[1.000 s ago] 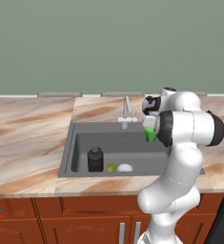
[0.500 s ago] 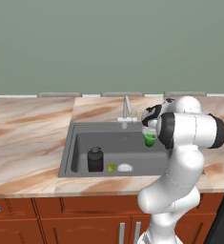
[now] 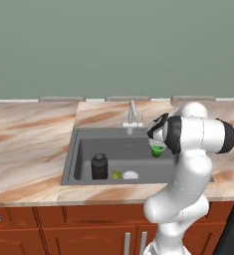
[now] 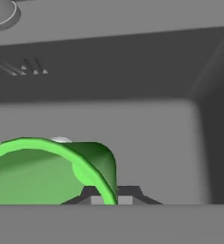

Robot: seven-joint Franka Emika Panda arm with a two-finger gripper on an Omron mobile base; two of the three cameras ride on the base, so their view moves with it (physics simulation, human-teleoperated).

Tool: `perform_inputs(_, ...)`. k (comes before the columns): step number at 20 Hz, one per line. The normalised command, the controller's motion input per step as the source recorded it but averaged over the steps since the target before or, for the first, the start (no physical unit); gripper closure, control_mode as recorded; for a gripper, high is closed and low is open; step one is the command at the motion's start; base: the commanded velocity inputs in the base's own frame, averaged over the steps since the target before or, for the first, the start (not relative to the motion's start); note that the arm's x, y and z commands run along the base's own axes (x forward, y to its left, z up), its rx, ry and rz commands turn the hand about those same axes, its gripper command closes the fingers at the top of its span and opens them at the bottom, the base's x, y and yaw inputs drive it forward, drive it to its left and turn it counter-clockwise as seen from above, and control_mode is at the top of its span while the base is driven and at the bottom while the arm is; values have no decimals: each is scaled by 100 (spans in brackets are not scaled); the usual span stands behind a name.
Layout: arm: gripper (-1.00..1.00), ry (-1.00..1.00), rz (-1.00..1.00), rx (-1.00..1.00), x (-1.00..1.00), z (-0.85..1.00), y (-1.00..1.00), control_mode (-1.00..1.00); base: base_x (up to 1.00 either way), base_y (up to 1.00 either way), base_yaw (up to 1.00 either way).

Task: Pick the jug and cup and place them in the sink. Then turn on the water.

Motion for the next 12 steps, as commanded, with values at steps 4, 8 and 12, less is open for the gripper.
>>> perform_inputs(4, 100, 0, 0, 0, 0, -33, -6, -100, 0, 0, 0)
perform_inputs(8, 100, 2, 0, 0, 0, -31, -9, -100, 0, 0, 0)
perform_inputs(12, 100, 7, 0, 0, 0, -32, -5, -100, 0, 0, 0)
